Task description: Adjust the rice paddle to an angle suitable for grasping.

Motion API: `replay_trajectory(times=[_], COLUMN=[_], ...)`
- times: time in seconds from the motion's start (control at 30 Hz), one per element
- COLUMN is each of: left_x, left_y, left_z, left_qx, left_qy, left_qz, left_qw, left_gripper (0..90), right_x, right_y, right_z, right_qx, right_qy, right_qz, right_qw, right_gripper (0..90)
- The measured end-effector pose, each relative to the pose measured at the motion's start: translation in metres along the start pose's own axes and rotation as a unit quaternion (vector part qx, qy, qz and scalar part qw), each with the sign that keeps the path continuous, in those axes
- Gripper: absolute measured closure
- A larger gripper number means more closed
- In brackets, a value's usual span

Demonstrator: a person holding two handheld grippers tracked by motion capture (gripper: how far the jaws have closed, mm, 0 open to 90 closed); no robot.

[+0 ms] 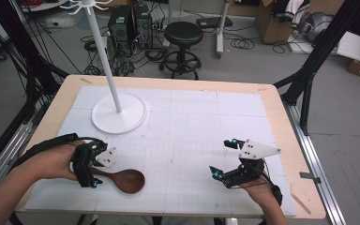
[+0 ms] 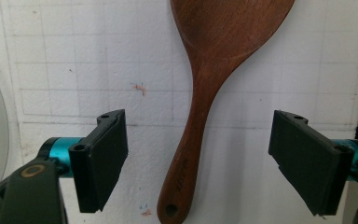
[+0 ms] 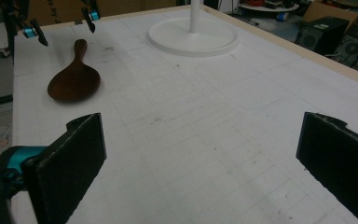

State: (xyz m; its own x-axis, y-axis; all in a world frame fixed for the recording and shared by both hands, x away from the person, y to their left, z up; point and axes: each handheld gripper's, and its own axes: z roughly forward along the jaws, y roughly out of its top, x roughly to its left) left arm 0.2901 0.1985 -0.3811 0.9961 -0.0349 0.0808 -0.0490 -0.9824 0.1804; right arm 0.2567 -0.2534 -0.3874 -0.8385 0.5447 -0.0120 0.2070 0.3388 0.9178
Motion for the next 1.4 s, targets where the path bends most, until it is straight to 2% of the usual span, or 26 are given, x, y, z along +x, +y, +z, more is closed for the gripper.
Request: replay_trajectory(times=[0.2,0.37,0.5,0.87,1.13,1.4], left_x=[0.0,0.0,0.001,0.001,0.002,0.003], left_y=[0.005,0.009,0.01,0.016,0.019,0.02], left_z=[0.007,0.013,0.017,0.023,0.031,0.032], left_qx=[0.021,0.035,0.046,0.07,0.086,0.088], left_qy=[-0.011,-0.01,-0.02,-0.027,-0.034,-0.036], left_qz=[0.004,0.01,0.019,0.033,0.04,0.041], left_qw=[0.9997,0.9993,0.9986,0.9966,0.9949,0.9947], left_gripper=[27.1,30.2,33.0,45.3,52.7,59.2], right_x=[0.0,0.0,0.0,-0.001,-0.001,-0.001], right_y=[0.0,0.0,0.0,0.0,-0.001,-0.001], right_z=[0.0,0.001,0.0,0.0,0.001,0.001], right_qx=[0.001,0.0,0.0,0.002,0.003,0.002], right_qy=[0.0,-0.001,0.0,-0.001,0.0,-0.003], right_qz=[-0.001,-0.002,-0.001,0.001,0.002,0.001], right_qw=[1.0,1.0,1.0,1.0,1.0,1.0], right_gripper=[0.4,0.4,0.4,0.4,0.4,0.4])
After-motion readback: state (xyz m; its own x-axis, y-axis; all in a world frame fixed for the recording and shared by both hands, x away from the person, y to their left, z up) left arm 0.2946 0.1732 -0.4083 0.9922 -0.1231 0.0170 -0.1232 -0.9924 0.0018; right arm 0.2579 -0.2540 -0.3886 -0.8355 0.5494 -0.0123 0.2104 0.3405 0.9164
